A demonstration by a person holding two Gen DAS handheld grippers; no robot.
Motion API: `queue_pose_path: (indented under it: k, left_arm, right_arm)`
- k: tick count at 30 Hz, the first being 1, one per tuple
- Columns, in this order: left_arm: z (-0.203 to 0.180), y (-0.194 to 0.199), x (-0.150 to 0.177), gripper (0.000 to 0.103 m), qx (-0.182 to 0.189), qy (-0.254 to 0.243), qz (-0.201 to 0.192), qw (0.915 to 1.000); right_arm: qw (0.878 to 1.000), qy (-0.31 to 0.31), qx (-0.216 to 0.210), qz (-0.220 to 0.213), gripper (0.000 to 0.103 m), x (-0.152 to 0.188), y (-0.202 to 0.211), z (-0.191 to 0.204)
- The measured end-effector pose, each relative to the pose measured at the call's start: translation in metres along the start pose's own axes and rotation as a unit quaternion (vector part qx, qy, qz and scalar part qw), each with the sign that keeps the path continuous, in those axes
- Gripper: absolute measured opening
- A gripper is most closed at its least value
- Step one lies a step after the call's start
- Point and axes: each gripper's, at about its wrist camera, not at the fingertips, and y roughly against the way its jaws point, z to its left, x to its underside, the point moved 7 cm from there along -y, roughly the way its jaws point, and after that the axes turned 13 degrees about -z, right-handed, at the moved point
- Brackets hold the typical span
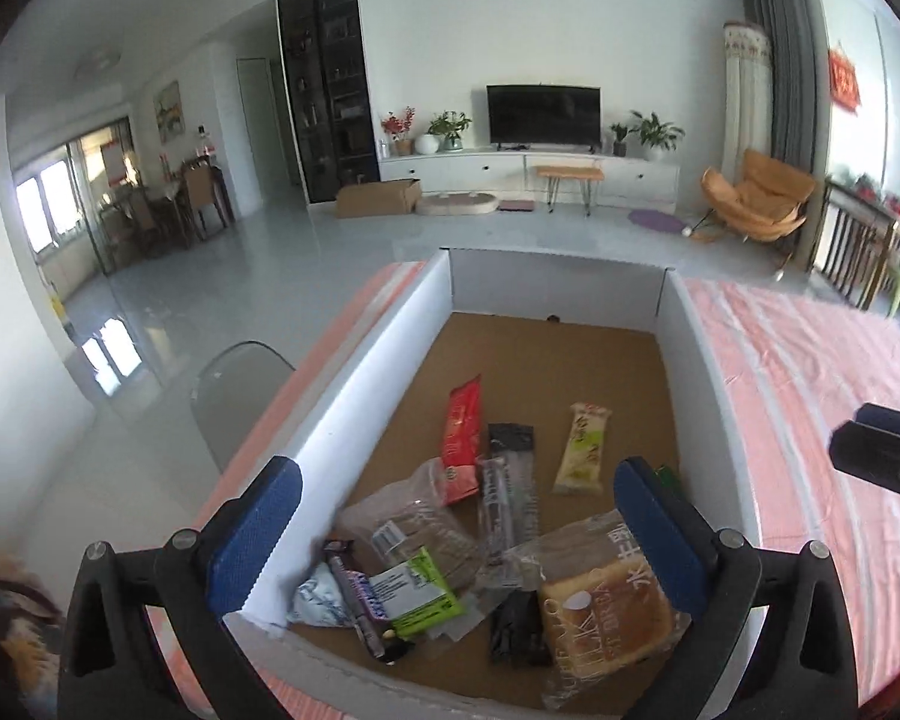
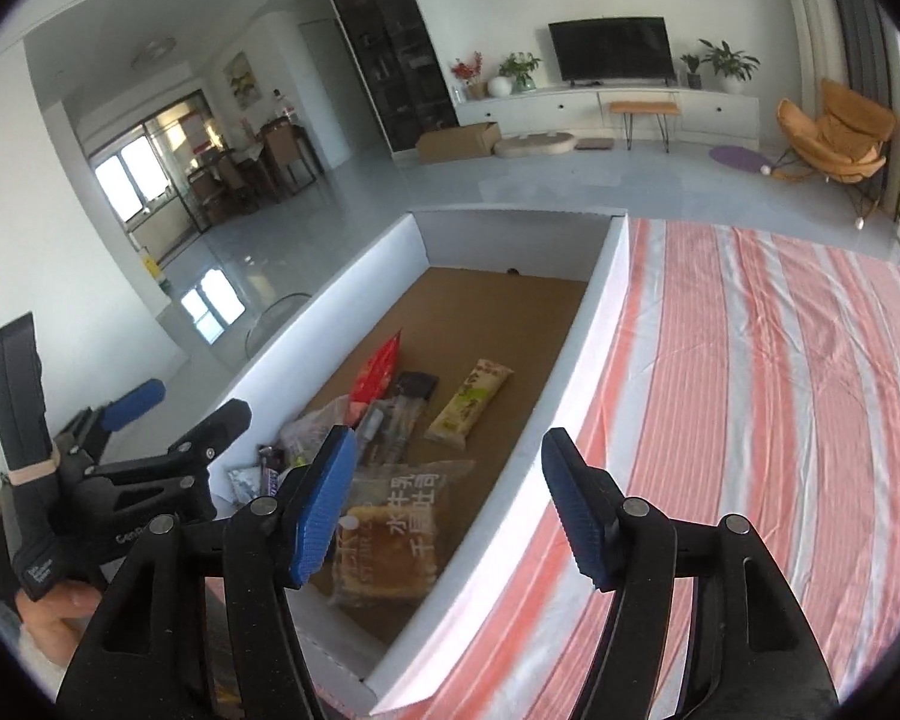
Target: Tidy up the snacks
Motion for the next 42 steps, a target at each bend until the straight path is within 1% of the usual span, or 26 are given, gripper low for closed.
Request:
queue_pose_path:
  k: [3, 5, 7, 10, 11, 12, 18, 21, 25, 27, 28, 29, 32, 39, 42]
  left_arm:
    - [-0.002, 0.005, 0.0, 0.103, -0.027, -0.007, 0.008, 0.9996]
    - [-0.003, 0.008, -0.002, 0.103, -0.037, -0.007, 0.013, 0.9992]
    - [-0.002, 0.007, -0.001, 0.103, -0.036, 0.003, 0.021, 0.9991]
    - [0.0, 0.007, 0.004, 0.103, -0.03, 0.017, 0.033, 0.9988]
    - [0.001, 0.009, 0.004, 0.103, -0.034, 0.016, 0.033, 0.9988]
    - [0.0, 0.011, 0.004, 0.103, -0.036, 0.015, 0.032, 0.9987]
    - [0.001, 0.014, 0.005, 0.103, -0.026, 0.02, 0.031, 0.999]
    - [0.001, 0.015, 0.004, 0.103, -0.027, 0.013, 0.023, 0.9993]
    - [0.0, 0.02, 0.001, 0.103, -0.046, -0.026, 0.009, 0.9985]
    - [0.002, 0.021, 0.001, 0.103, -0.063, -0.033, 0.015, 0.9973]
    - [0.004, 0.021, 0.001, 0.103, -0.066, -0.029, 0.024, 0.9971]
    - [0.005, 0.02, 0.002, 0.103, -0.059, -0.022, 0.031, 0.9975]
    - [0.007, 0.023, 0.003, 0.103, -0.037, -0.005, 0.031, 0.9988]
    - [0.006, 0.026, 0.003, 0.103, -0.023, -0.001, 0.035, 0.9991]
    - [0.006, 0.025, 0.002, 0.103, -0.022, -0.001, 0.033, 0.9992]
  right_arm:
    - [1.0, 0.021, 0.003, 0.0, 0.069, 0.007, 0.009, 0.006]
    - [0.999, 0.04, 0.01, 0.002, 0.072, 0.011, 0.011, 0.011]
    - [0.998, 0.056, 0.015, 0.009, 0.072, 0.014, 0.013, 0.015]
    - [0.998, 0.063, 0.023, 0.022, 0.074, 0.017, 0.015, 0.018]
    - [0.997, 0.062, 0.027, 0.026, 0.077, 0.017, 0.015, 0.018]
    - [0.997, 0.061, 0.032, 0.029, 0.077, 0.017, 0.015, 0.018]
    - [0.996, 0.052, 0.051, 0.047, 0.078, 0.018, 0.016, 0.023]
    - [0.996, 0.056, 0.056, 0.052, 0.078, 0.019, 0.015, 0.029]
    - [0.995, 0.059, 0.063, 0.053, 0.078, 0.021, 0.013, 0.032]
    - [0.995, 0.059, 0.065, 0.055, 0.078, 0.021, 0.012, 0.032]
    - [0.995, 0.06, 0.066, 0.054, 0.078, 0.021, 0.012, 0.033]
    - [0.994, 0.061, 0.067, 0.054, 0.078, 0.021, 0.012, 0.033]
    - [0.994, 0.063, 0.072, 0.056, 0.078, 0.022, 0.013, 0.034]
    - [0.993, 0.066, 0.072, 0.06, 0.078, 0.022, 0.011, 0.036]
    - [0.993, 0.07, 0.069, 0.059, 0.078, 0.022, 0.012, 0.039]
